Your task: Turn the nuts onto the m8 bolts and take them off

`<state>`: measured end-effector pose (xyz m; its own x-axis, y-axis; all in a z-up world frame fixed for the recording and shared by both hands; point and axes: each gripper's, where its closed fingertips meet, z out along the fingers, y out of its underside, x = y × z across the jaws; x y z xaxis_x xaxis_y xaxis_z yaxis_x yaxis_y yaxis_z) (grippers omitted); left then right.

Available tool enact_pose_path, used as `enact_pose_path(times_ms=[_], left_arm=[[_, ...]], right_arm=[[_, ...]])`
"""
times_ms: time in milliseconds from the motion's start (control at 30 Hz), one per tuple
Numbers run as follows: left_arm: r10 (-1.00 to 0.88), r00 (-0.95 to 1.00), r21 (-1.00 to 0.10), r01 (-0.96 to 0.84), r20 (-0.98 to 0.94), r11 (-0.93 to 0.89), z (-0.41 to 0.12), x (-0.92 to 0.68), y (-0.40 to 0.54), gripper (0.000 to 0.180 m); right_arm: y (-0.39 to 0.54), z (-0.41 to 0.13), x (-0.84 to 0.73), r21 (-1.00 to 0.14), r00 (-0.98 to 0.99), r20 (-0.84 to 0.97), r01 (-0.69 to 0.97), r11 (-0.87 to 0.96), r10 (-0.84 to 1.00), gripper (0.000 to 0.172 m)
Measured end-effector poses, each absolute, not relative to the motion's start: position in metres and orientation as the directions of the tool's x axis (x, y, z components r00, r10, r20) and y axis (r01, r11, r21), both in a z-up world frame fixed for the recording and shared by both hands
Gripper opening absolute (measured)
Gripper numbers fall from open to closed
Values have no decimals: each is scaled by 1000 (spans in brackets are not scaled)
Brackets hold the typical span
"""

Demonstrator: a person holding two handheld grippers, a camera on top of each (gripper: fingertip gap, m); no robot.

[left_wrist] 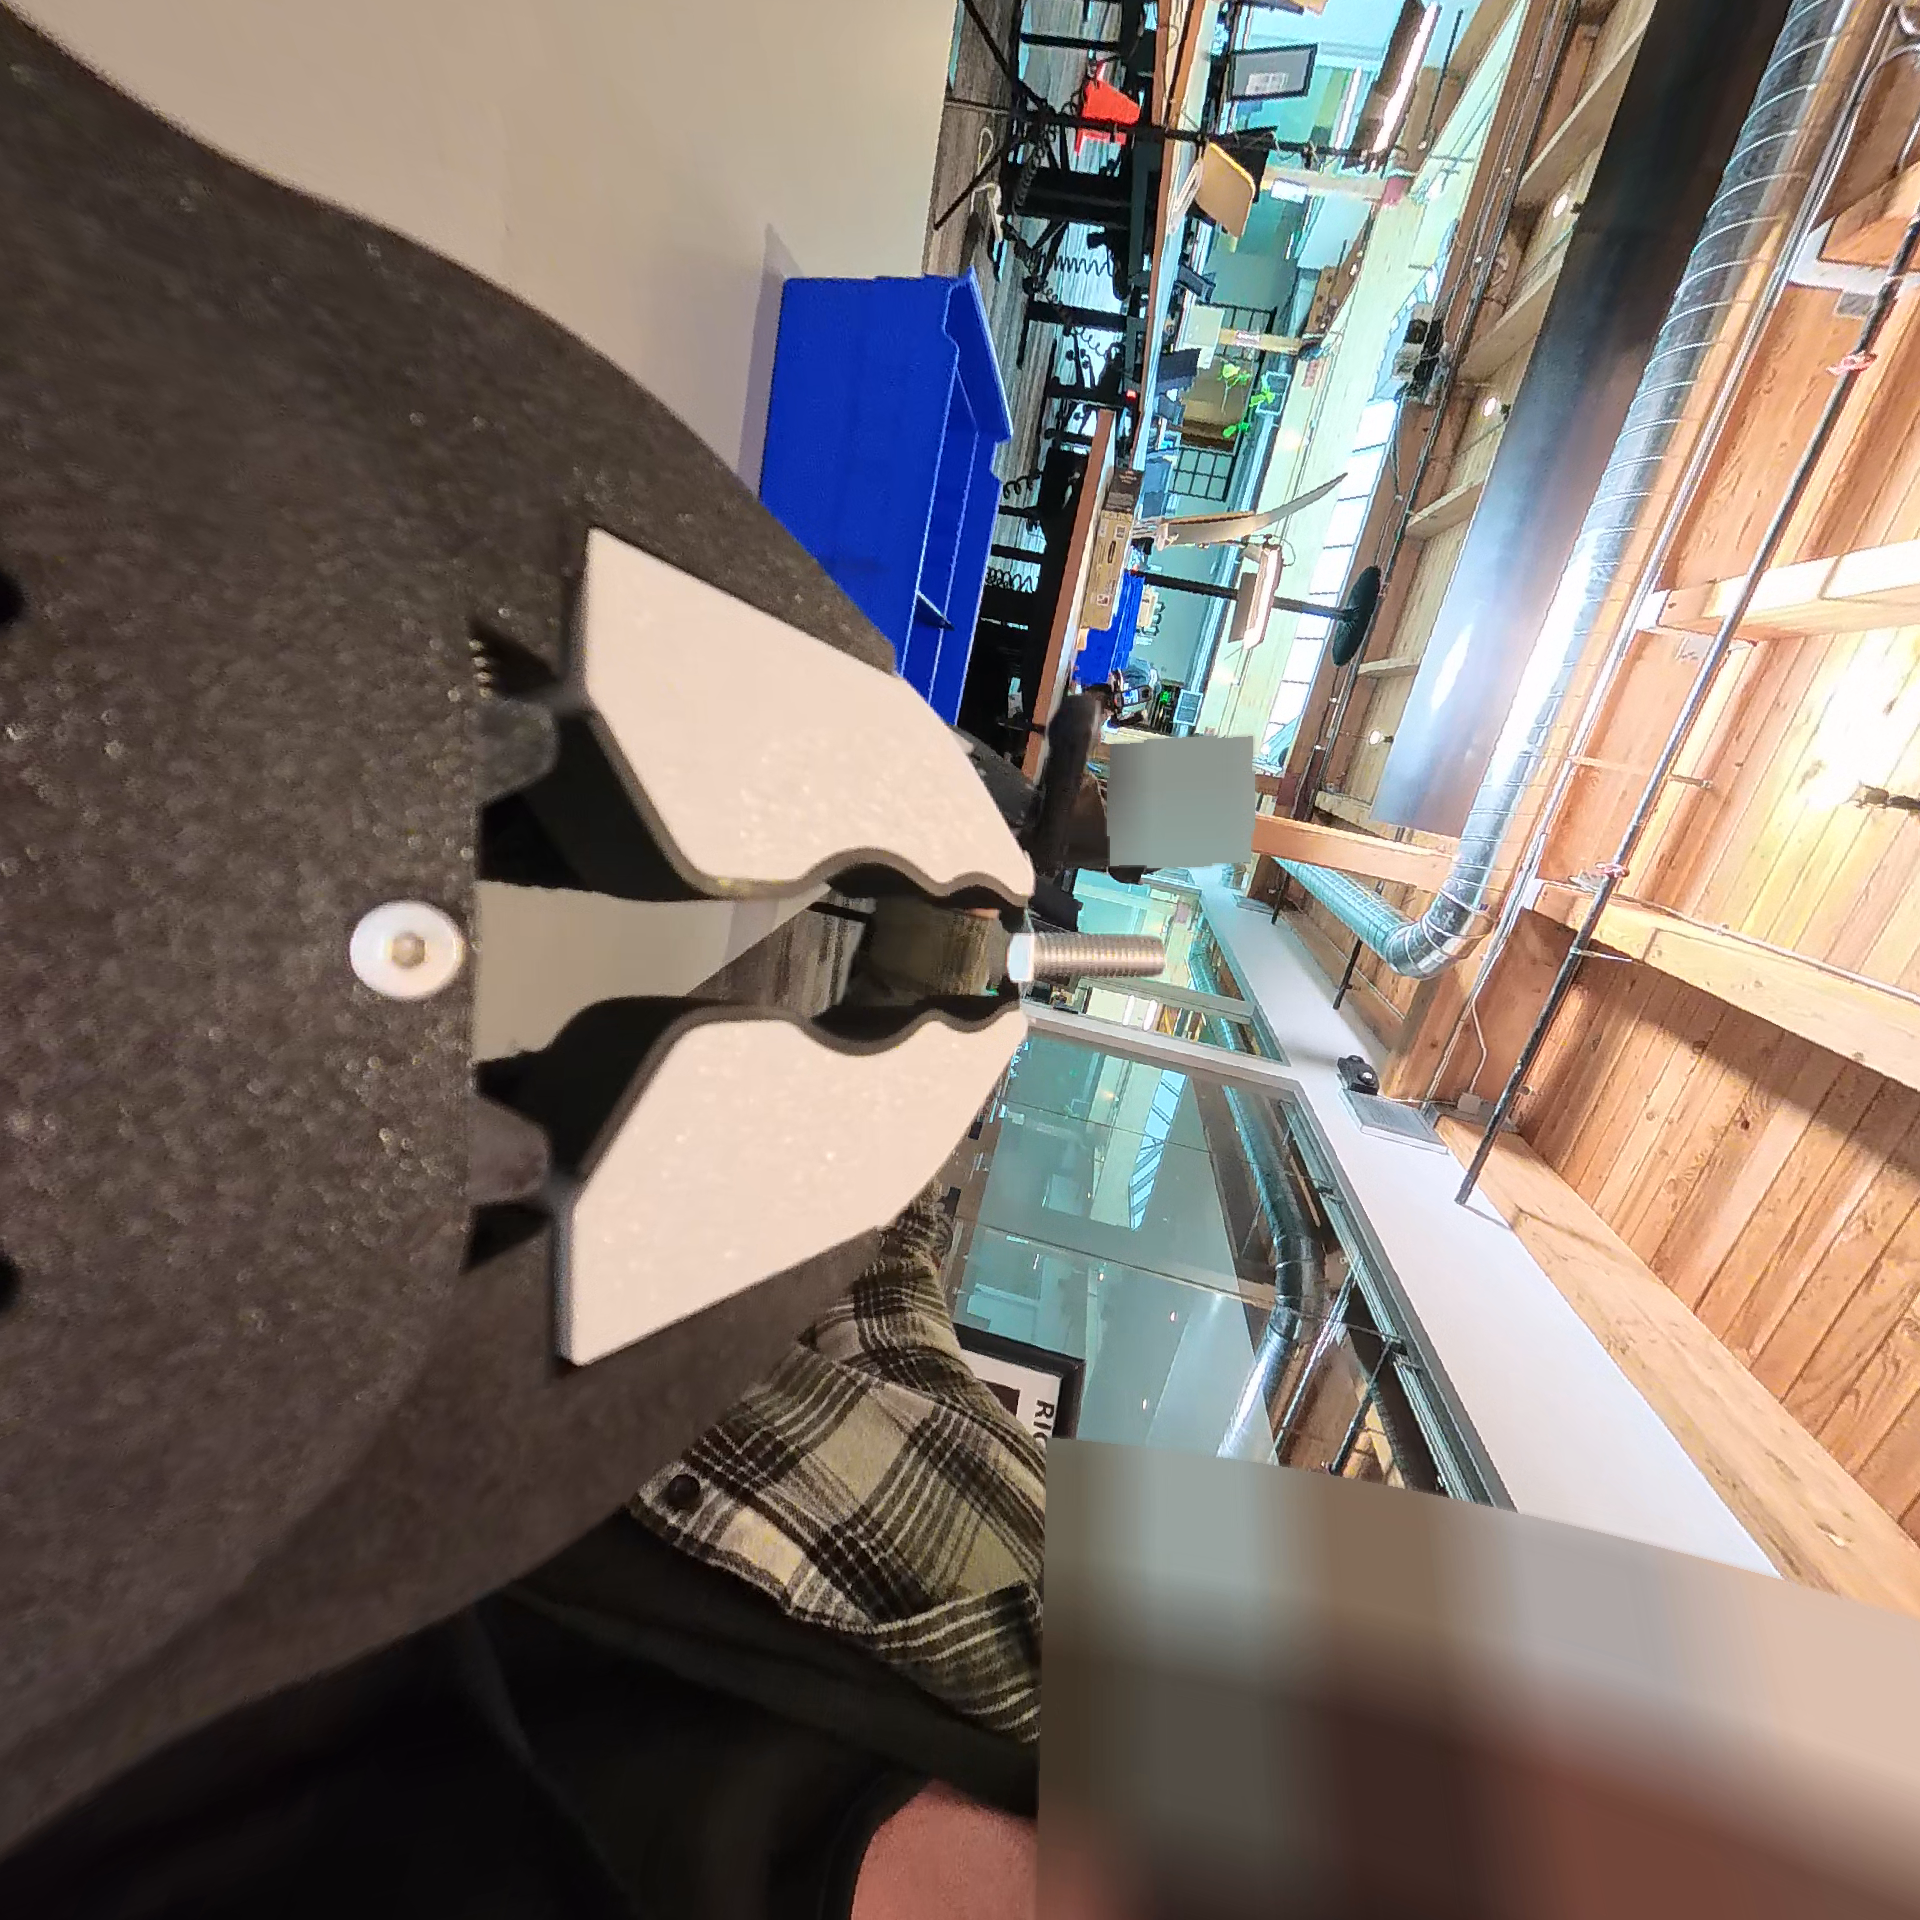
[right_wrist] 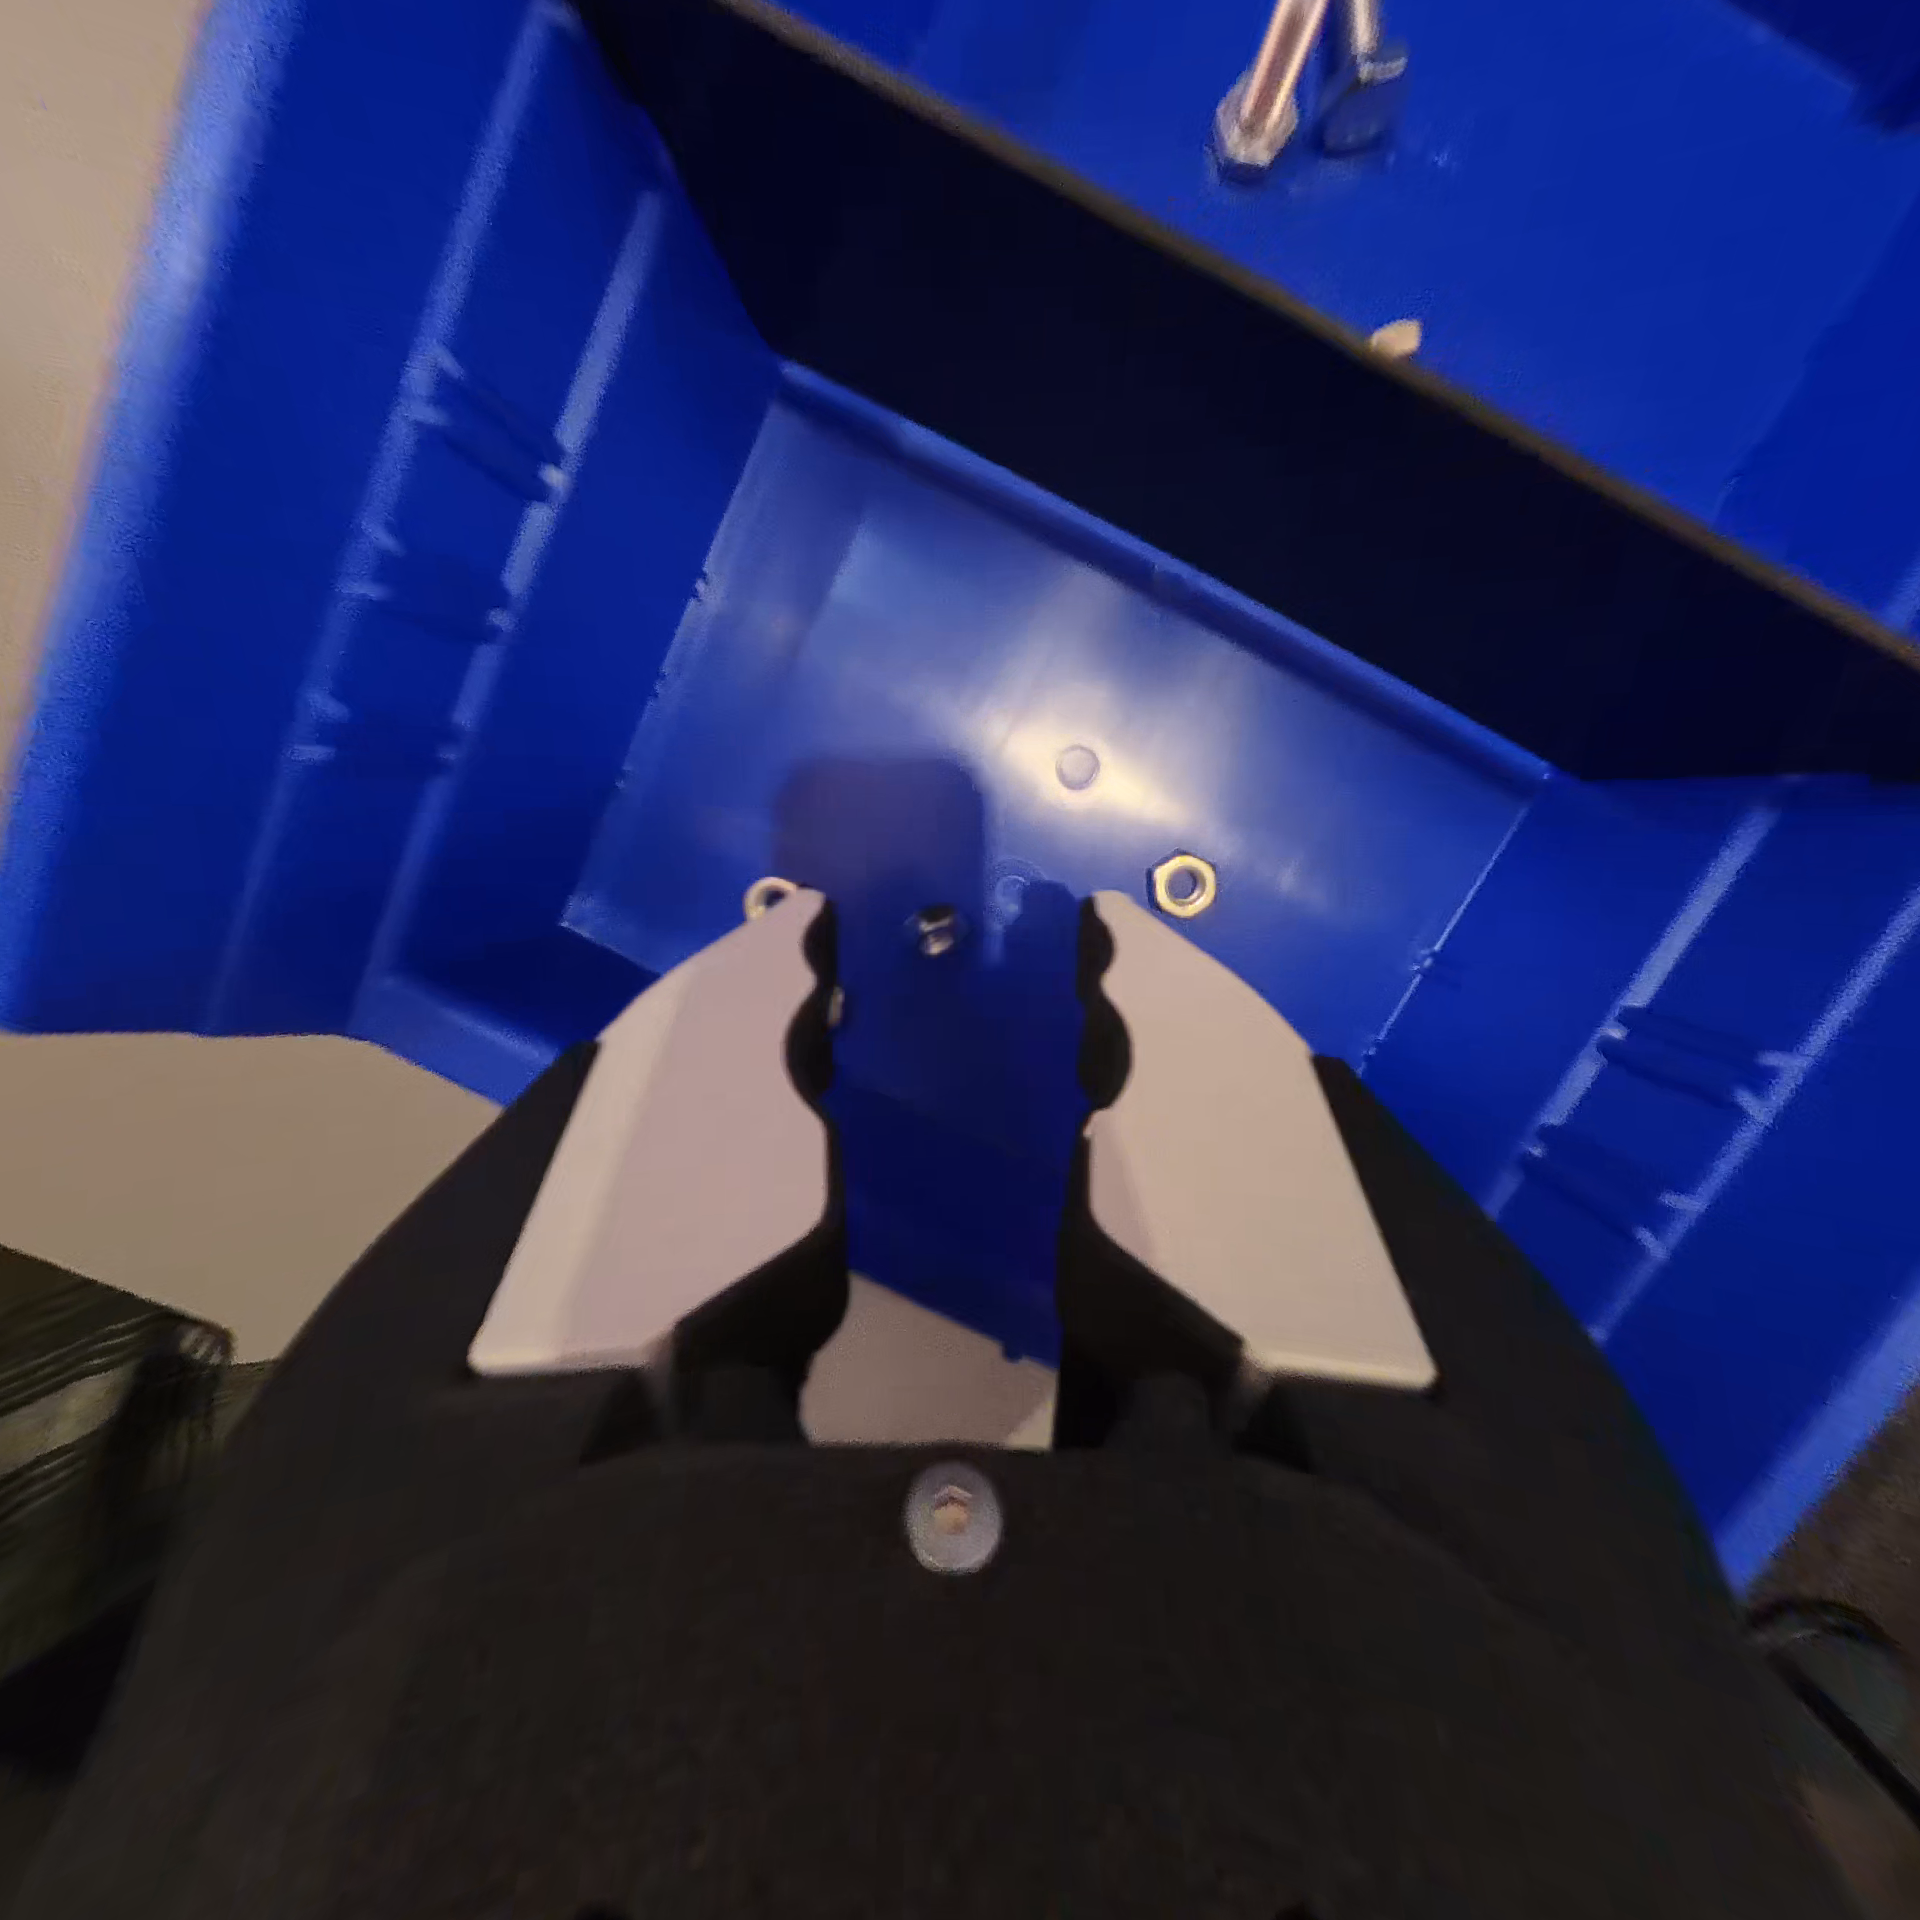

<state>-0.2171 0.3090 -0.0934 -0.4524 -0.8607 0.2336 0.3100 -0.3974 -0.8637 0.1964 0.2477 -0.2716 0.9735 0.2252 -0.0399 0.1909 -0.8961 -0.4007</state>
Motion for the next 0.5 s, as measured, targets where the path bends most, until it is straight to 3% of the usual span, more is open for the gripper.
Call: enact_pose_path(times_ms=[67, 133, 267, 367, 500], left_arm=[[-862, -449, -864, 309, 236, -398, -94, -217, 310, 15], [-863, -445, -865, 308, 237, -396, -94, -216, 311, 15], [-869, -438, -870, 307, 230, -385, -94, -215, 310, 15], [-873, -431, -873, 307, 228, -380, -94, -215, 310, 15], [-874, -430, -872, 310, 227, -379, -93, -216, 310, 15]], right_arm=[[252, -243, 187, -437, 975, -44, 179, -881, 220, 57], [266, -200, 162, -538, 959, -26, 224, -813, 281, 53], [297, -123, 47, -757, 842, 17, 363, -543, 539, 49], [309, -94, -56, -855, 680, 53, 409, -319, 731, 50], [317, -77, -160, -929, 484, 60, 348, -129, 873, 41]])
